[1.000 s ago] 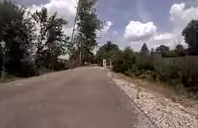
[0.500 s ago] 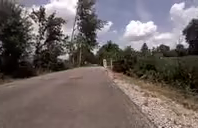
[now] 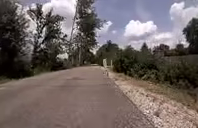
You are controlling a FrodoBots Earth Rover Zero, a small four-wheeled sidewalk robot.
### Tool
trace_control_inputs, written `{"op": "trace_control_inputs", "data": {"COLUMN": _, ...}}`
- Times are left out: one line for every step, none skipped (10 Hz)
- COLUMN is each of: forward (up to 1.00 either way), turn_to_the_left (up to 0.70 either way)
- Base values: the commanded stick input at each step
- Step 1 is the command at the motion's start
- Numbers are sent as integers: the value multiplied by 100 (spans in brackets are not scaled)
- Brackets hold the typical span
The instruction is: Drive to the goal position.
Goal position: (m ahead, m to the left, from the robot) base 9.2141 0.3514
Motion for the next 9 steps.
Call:
{"op": "trace_control_inputs", "data": {"forward": 70, "turn_to_the_left": 0}}
{"op": "trace_control_inputs", "data": {"forward": 70, "turn_to_the_left": 0}}
{"op": "trace_control_inputs", "data": {"forward": 70, "turn_to_the_left": 0}}
{"op": "trace_control_inputs", "data": {"forward": 70, "turn_to_the_left": 0}}
{"op": "trace_control_inputs", "data": {"forward": 70, "turn_to_the_left": 0}}
{"op": "trace_control_inputs", "data": {"forward": 70, "turn_to_the_left": 0}}
{"op": "trace_control_inputs", "data": {"forward": 70, "turn_to_the_left": 0}}
{"op": "trace_control_inputs", "data": {"forward": 70, "turn_to_the_left": 0}}
{"op": "trace_control_inputs", "data": {"forward": 70, "turn_to_the_left": 0}}
